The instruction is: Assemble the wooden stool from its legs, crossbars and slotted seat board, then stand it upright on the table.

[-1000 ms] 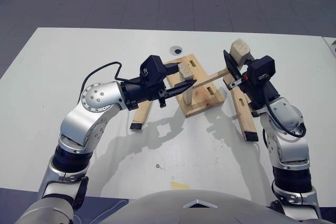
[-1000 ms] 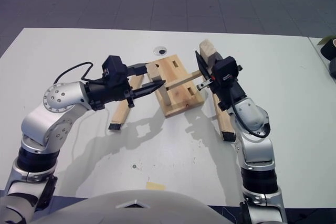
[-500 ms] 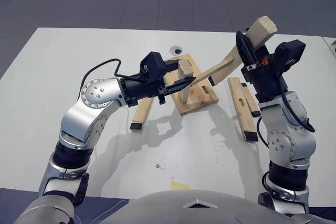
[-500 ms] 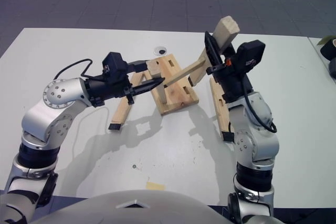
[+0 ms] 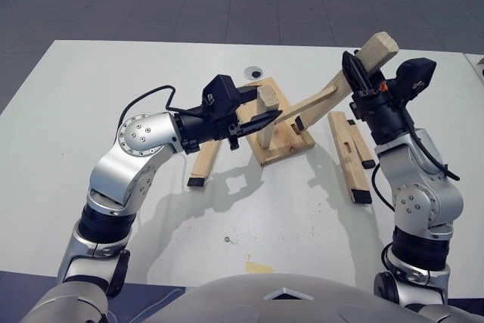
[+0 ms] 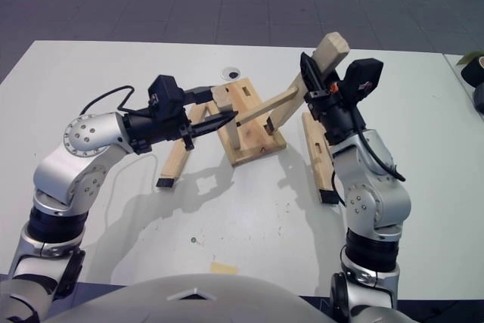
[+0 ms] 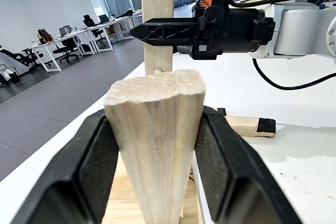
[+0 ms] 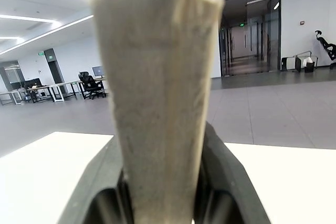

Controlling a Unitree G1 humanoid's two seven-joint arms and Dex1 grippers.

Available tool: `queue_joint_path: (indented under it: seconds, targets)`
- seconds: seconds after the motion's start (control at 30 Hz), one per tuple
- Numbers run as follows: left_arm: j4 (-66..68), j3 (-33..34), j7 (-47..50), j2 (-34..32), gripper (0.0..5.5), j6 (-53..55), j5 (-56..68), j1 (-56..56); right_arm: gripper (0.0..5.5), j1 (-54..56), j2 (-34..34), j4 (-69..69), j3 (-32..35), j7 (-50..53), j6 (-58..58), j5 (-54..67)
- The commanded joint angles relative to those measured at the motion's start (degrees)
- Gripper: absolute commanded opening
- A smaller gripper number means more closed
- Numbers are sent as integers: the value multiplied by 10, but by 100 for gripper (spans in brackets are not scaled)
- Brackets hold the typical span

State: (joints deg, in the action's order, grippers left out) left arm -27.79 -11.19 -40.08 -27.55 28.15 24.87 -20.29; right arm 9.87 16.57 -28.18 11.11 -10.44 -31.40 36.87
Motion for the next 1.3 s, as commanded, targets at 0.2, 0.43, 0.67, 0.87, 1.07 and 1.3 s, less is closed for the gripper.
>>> queue_joint_path:
  seconds: [0.2,0.43,0.67,0.87,1.07,1.3]
  targets:
    - [16,-21,4,3,203,3,-20,-1,101,26,35,42,-4,7,-143,54]
    - [19,-22,5,1,203,-1,-24,-2,101,40,42,77,-3,5,-187,73]
    - [18,-25,5,1,203,-2,-25,0,101,56,13,106,2,-1,-172,93]
    - [16,-29,4,0,203,-1,-26,-1,101,55,52,163,-76,-42,-166,9]
    - [15,-29,-1,-3,203,-1,-24,-4,104,12,129,193,-200,-69,-120,-114]
    - [8,8,3,6,203,20,19,-25,110,-49,63,178,-174,-8,-157,-42]
